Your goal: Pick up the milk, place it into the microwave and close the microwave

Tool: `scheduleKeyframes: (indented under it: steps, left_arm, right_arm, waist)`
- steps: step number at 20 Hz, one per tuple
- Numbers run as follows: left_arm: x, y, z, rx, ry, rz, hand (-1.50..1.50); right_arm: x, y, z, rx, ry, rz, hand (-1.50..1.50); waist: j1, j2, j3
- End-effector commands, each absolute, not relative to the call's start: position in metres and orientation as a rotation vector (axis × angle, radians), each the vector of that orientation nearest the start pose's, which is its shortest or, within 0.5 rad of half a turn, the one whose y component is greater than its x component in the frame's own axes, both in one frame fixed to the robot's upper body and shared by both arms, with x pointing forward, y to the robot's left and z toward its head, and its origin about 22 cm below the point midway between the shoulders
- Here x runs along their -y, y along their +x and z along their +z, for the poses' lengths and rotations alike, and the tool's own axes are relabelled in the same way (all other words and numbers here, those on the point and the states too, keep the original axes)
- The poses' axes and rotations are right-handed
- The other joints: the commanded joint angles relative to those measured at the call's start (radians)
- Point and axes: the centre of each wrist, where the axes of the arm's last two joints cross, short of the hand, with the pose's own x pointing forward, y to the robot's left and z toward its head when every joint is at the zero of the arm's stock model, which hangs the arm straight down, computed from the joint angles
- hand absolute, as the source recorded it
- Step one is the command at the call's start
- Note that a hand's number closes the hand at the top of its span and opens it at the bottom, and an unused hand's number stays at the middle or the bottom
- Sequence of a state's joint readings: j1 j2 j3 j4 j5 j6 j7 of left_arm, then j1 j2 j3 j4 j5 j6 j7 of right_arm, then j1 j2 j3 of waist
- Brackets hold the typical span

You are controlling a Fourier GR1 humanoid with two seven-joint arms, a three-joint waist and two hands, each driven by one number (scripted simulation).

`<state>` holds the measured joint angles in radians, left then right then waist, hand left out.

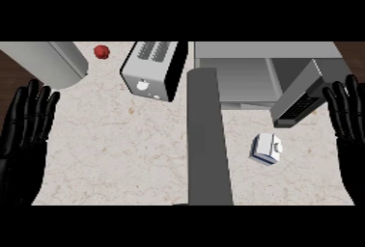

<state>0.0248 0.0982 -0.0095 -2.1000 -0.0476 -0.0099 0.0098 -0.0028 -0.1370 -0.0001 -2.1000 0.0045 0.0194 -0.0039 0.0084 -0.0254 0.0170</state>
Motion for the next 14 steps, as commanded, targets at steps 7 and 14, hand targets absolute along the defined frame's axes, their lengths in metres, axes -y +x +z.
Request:
scheduleKeyframes:
  steps: [7,14]
  left_arm:
    - [-0.246,0.223,0.106,1.99,-0.031,-0.053,-1.5]
    - [-0.252,0.203,0.096,1.981,-0.039,-0.038,-1.5]
  right_arm:
    - [0.225,0.242,0.115,1.996,0.182,0.063,-1.5]
    - [0.235,0.245,0.112,1.972,0.127,0.057,-1.5]
  waist:
    - [-0.002,0.027,-0.017]
    - [-0.006,0.024,-0.017]
